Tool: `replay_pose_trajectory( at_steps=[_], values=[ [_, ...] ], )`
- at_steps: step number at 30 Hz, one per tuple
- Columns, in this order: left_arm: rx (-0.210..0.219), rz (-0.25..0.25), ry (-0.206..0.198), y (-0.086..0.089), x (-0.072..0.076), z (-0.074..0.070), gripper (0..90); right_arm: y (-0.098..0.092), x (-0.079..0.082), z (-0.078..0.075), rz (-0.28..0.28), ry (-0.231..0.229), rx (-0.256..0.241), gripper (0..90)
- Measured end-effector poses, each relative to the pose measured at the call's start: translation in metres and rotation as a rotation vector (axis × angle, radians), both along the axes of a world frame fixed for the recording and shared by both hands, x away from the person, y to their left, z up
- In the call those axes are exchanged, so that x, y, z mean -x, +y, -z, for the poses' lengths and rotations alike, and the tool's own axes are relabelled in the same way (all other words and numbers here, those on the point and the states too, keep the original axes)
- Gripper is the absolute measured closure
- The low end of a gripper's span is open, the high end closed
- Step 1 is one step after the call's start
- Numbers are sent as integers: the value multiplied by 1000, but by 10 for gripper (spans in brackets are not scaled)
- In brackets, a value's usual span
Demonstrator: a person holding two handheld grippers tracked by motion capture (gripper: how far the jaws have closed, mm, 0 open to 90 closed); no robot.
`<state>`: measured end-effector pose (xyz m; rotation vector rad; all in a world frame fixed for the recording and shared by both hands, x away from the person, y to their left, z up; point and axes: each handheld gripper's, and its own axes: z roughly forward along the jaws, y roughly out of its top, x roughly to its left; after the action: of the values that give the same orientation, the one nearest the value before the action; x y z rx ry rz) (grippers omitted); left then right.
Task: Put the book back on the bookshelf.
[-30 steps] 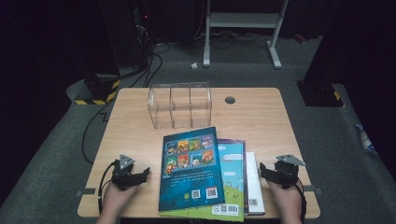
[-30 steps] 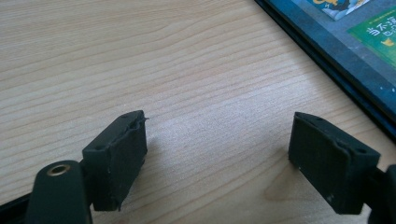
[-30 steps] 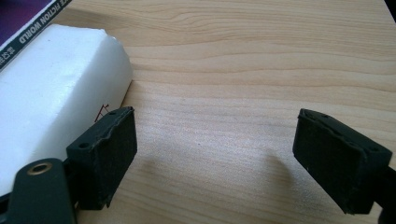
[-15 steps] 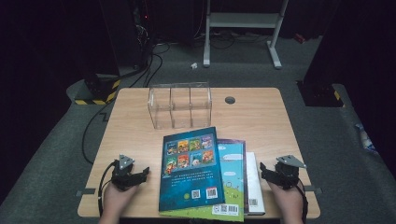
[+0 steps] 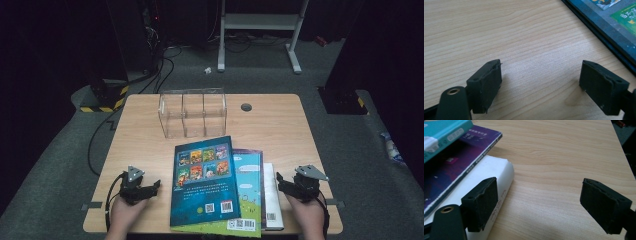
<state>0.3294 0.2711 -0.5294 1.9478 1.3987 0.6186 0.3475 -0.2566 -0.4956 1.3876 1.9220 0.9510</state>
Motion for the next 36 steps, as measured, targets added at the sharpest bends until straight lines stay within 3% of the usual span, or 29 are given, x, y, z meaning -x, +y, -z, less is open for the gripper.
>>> replay_pose_trajectory(
  at_steps=[10,21,25,30,36],
  values=[
    [-3,-6,6,0,0,0,152,11,1,-13,-25,-41,21,145],
    [6,-9,7,0,2,0,150,22,1,-27,-53,-64,10,137],
    [-1,-3,6,0,4,0,150,29,3,-36,-59,-83,-19,136],
    [0,14,7,0,4,0,149,46,6,-48,-112,-110,-27,136],
    [-6,26,5,-1,4,0,151,58,8,-52,-148,-107,-37,137]
  ],
)
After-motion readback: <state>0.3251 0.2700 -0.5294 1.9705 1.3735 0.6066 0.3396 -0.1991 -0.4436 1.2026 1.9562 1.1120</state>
